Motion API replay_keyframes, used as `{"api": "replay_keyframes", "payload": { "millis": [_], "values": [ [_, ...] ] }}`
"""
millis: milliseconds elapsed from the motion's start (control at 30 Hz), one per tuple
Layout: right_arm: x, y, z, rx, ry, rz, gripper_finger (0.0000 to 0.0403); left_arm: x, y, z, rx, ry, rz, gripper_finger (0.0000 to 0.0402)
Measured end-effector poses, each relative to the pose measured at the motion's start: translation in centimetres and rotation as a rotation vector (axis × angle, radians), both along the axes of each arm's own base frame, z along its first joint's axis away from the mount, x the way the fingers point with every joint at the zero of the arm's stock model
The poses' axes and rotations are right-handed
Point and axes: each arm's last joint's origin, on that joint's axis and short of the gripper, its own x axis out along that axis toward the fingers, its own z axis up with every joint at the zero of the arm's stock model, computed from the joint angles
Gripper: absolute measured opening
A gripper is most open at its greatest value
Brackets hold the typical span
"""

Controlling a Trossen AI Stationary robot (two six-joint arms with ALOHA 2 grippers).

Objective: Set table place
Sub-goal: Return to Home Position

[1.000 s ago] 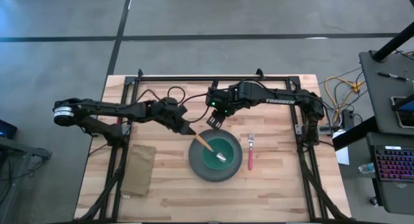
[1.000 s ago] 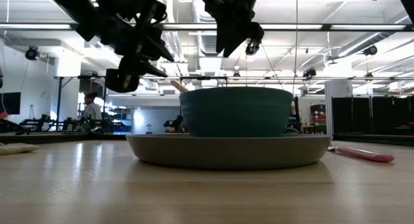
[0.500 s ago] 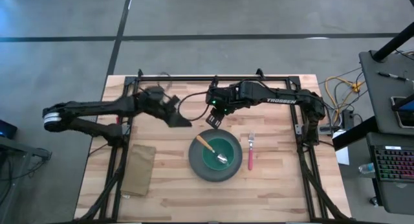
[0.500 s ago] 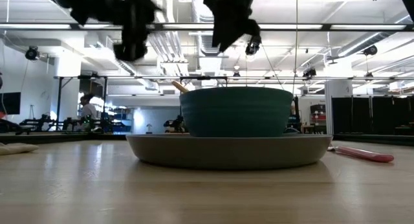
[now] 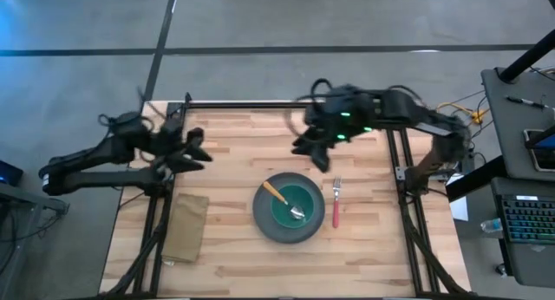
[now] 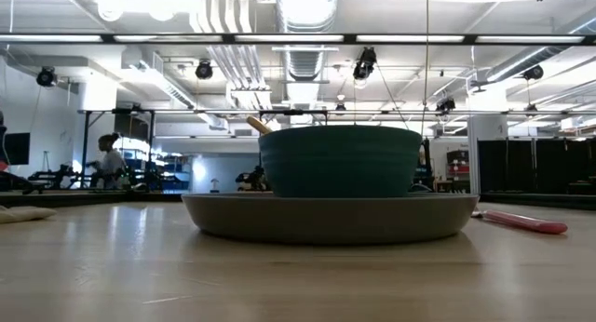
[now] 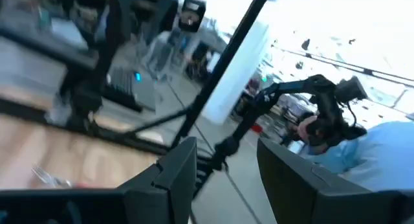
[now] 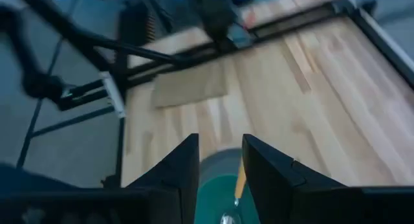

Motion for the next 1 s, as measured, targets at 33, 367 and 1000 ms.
{"api": "replay_keyframes", "payload": {
  "millis": [33,367,1000],
  "values": [
    [-0.8,0.5,0.4,-0.016,-0.026,0.024,0.0111,-0.8,-0.2,-0.1,0.018,-0.028,0.004,0.0148],
    [-7.5,2.9,-4.4,-0.057,-0.553,0.022,0.0103,-6.7,-1.5,-6.2,0.122,-0.459,0.080,0.0148],
    [-17.2,1.7,-20.2,-0.045,-1.028,0.043,0.0090,-3.4,-0.9,-14.3,0.146,-0.414,0.046,0.0148]
  ]
}}
